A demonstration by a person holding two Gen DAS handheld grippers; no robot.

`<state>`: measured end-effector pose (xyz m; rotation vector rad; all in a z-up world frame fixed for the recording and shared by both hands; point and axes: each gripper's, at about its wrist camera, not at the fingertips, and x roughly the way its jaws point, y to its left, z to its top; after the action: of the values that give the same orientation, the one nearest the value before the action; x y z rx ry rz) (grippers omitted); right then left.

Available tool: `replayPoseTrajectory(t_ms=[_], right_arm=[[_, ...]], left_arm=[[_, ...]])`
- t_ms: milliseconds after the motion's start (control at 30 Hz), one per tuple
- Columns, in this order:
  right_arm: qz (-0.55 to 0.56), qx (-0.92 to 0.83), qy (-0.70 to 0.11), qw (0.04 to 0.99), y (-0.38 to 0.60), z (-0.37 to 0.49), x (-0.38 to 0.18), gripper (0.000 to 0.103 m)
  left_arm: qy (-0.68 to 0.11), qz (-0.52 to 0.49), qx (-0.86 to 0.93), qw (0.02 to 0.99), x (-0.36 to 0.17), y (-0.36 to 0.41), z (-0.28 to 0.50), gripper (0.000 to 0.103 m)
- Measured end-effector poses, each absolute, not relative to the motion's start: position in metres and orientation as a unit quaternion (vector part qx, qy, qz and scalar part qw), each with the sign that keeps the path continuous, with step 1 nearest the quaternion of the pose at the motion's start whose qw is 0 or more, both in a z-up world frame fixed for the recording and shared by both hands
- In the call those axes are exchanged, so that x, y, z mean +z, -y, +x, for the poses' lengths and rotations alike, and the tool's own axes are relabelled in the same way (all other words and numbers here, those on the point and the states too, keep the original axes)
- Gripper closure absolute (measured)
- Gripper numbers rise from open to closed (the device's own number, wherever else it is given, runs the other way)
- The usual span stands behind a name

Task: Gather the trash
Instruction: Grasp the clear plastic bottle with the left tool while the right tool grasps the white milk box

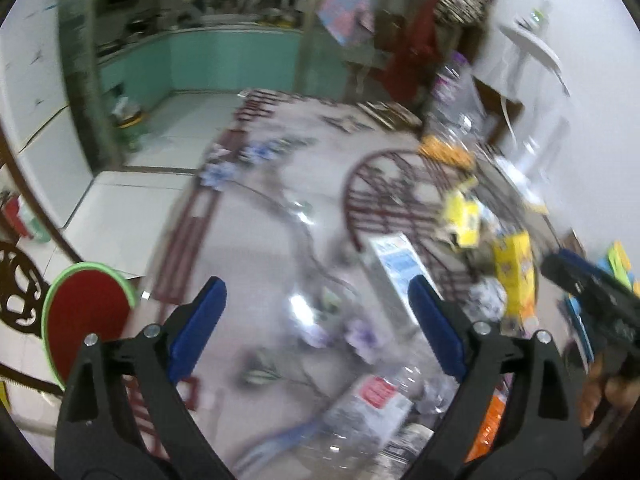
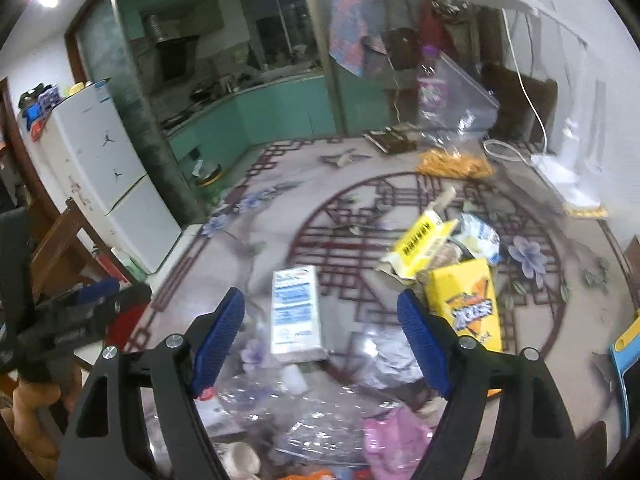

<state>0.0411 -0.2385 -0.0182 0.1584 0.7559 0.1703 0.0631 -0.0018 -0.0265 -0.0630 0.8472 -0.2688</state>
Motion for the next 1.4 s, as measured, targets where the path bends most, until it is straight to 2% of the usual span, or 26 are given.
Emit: replayPoseTrajectory(t_ms=[300, 500, 767, 800, 833, 933, 1000, 1200, 1300, 1400], right_arm=[[0.12, 0.077, -0.39, 0.91, 0.268, 0.047, -0.031, 0.027], [0.117, 0.061, -0.392, 0.911, 0.268, 0.047, -0.036, 0.027], [0.099, 0.066, -0.409, 0.905, 0.248, 0.048, -0.052, 0.027], [0.095, 0.067, -0.41, 0.905, 0.245, 0.048, -0.054, 0.027], [0.093, 0.066, -0.411, 0.904, 0.244, 0.048, -0.056, 0.027], [0.089, 0.065, -0.414, 0.903, 0.241, 0.048, -0.061, 0.027], [0.088, 0.063, -0.416, 0.903, 0.24, 0.048, -0.063, 0.027], [0.077, 0.055, -0.419, 0.903, 0.235, 0.048, -0.068, 0.027], [0.076, 0.056, -0.427, 0.899, 0.232, 0.052, -0.074, 0.027], [0.094, 0.062, -0.444, 0.889, 0.227, 0.058, -0.083, 0.027]], left_arm=[[-0.468, 0.055, -0.196, 0.86, -0.064, 0.036, 0.04, 0.005], [-0.53, 0.085, -0.208, 0.818, -0.106, 0.043, 0.036, 0.005], [-0.554, 0.119, -0.22, 0.794, -0.136, 0.058, 0.031, 0.007], [-0.553, 0.113, -0.223, 0.794, -0.136, 0.057, 0.031, 0.014], [-0.554, 0.112, -0.224, 0.794, -0.136, 0.057, 0.031, 0.025], [-0.551, 0.097, -0.23, 0.796, -0.134, 0.054, 0.032, 0.041], [-0.544, 0.089, -0.231, 0.802, -0.129, 0.05, 0.03, 0.046], [-0.498, 0.068, -0.233, 0.833, -0.091, 0.03, 0.029, 0.051], [-0.474, 0.033, -0.234, 0.848, -0.069, 0.012, 0.029, 0.062], [-0.453, -0.006, -0.221, 0.864, -0.053, -0.003, 0.032, 0.063]])
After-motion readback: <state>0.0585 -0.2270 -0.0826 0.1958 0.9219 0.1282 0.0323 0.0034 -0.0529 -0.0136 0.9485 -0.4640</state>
